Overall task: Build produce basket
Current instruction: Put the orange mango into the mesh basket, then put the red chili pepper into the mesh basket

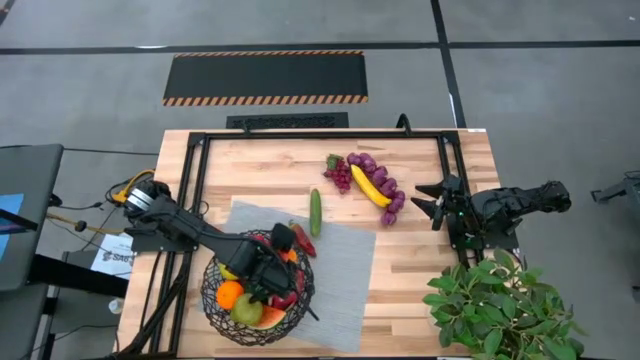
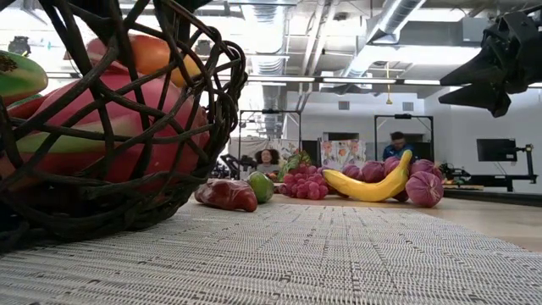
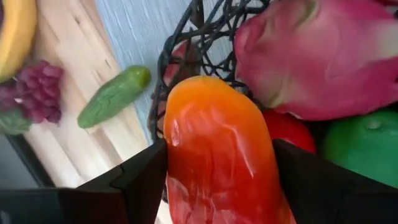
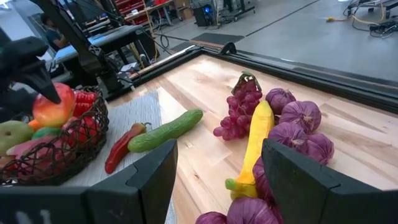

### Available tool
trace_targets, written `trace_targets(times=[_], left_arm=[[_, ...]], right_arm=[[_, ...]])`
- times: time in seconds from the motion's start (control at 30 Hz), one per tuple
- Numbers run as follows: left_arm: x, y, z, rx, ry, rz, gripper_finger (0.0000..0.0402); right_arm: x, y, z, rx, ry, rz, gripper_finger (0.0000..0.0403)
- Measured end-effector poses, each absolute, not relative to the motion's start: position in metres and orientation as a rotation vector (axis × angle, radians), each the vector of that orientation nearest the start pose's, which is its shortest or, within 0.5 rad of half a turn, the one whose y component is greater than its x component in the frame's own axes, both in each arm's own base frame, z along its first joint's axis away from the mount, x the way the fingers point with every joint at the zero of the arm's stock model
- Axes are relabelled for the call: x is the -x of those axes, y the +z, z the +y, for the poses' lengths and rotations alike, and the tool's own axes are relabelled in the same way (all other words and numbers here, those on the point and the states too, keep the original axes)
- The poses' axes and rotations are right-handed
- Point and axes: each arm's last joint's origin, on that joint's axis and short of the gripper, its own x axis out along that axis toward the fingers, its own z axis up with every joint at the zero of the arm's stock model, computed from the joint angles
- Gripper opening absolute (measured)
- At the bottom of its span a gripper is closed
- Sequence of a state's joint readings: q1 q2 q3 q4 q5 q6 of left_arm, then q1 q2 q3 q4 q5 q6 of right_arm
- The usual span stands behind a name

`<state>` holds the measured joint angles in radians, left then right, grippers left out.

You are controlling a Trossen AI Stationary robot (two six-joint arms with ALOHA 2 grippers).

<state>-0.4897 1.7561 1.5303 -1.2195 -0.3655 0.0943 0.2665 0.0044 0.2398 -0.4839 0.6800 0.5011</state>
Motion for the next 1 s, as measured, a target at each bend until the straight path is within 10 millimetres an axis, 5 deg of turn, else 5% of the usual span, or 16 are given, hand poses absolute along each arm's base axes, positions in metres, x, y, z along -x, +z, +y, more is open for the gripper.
trace_targets(times=[0.43, 0.63, 0.83, 1.0], left_arm=[[-0.304, 0.264, -0.151, -0.753, -0.166, 1.242, 0.0328], [-0.317, 0.297, -0.146, -0.697, -0.126, 1.14, 0.0356], [-0.342, 0.341, -0.104, -0.667, -0.114, 1.029, 0.036], [-0.358, 0.343, -0.044, -0.52, -0.174, 1.046, 0.036]], right_arm=[[-0.07, 0.198, 0.0, -0.384, -0.457, 0.115, 0.0255], [-0.07, 0.198, 0.0, -0.384, -0.457, 0.115, 0.0255], [-0.07, 0.198, 0.0, -0.384, -0.457, 0.115, 0.0255], [-0.07, 0.197, 0.0, -0.381, -0.458, 0.118, 0.0255]])
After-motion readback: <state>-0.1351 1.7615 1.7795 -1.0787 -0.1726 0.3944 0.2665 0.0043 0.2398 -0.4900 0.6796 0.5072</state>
